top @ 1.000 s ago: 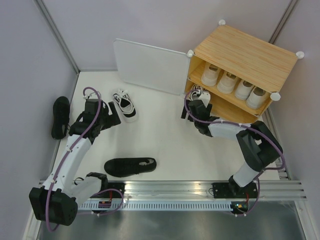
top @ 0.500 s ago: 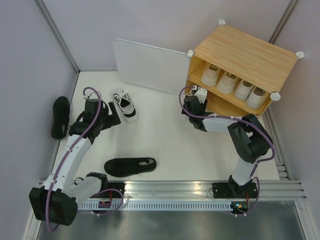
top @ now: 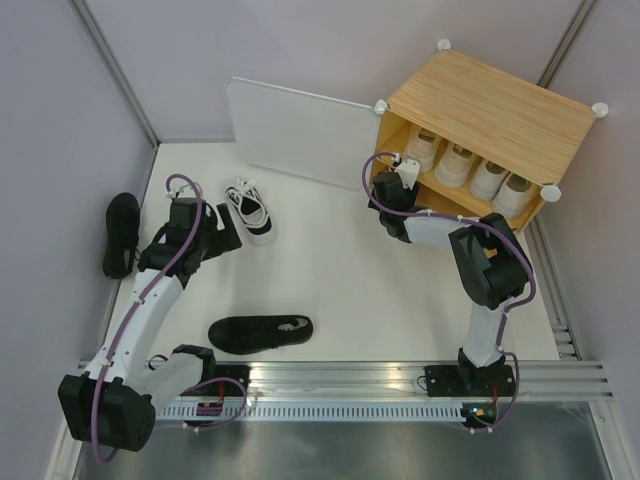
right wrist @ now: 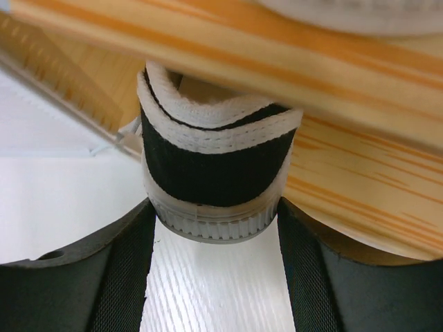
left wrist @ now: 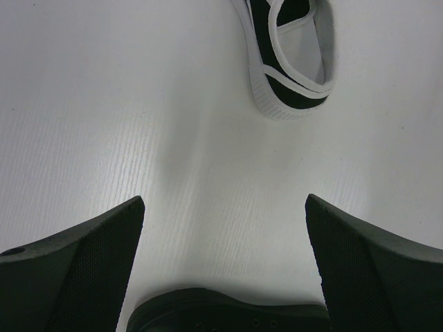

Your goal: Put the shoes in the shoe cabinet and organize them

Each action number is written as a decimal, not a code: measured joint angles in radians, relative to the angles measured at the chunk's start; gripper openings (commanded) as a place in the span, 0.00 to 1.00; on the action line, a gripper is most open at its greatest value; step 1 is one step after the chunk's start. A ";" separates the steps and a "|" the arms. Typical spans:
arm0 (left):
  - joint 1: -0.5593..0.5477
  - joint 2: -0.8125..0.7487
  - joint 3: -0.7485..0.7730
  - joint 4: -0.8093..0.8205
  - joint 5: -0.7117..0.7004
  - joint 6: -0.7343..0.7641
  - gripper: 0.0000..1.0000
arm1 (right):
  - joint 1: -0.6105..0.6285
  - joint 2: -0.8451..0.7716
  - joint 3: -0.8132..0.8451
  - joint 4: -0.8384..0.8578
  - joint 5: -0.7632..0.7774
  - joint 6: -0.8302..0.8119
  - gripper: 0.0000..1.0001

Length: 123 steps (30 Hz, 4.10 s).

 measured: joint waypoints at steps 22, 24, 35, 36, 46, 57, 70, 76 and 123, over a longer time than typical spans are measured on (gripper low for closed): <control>0.000 0.009 0.000 0.000 0.000 0.000 1.00 | -0.014 0.101 0.120 -0.042 -0.014 -0.013 0.92; 0.000 0.009 0.000 0.000 0.000 0.000 1.00 | -0.018 0.084 0.104 -0.040 -0.035 -0.011 0.89; 0.000 0.008 0.000 0.000 0.000 0.000 1.00 | -0.019 -0.039 0.014 -0.065 -0.073 -0.008 0.39; 0.000 0.008 0.000 0.000 0.000 0.000 1.00 | -0.012 -0.043 0.013 -0.065 -0.077 -0.010 0.29; 0.000 0.008 0.000 0.000 0.000 0.000 1.00 | 0.008 -0.024 0.025 -0.060 -0.106 -0.049 0.12; 0.000 0.008 0.000 0.000 0.000 0.000 1.00 | -0.021 0.064 0.093 -0.052 -0.107 -0.123 0.09; 0.000 0.008 0.000 0.000 0.000 0.001 1.00 | -0.061 0.110 0.128 -0.029 -0.086 -0.171 0.09; 0.000 0.009 0.000 0.000 -0.001 0.001 1.00 | -0.052 0.142 0.174 -0.028 -0.088 -0.183 0.09; 0.000 0.289 0.068 -0.005 0.050 -0.100 0.98 | -0.062 -1.196 -0.290 -0.583 -0.367 -0.098 0.98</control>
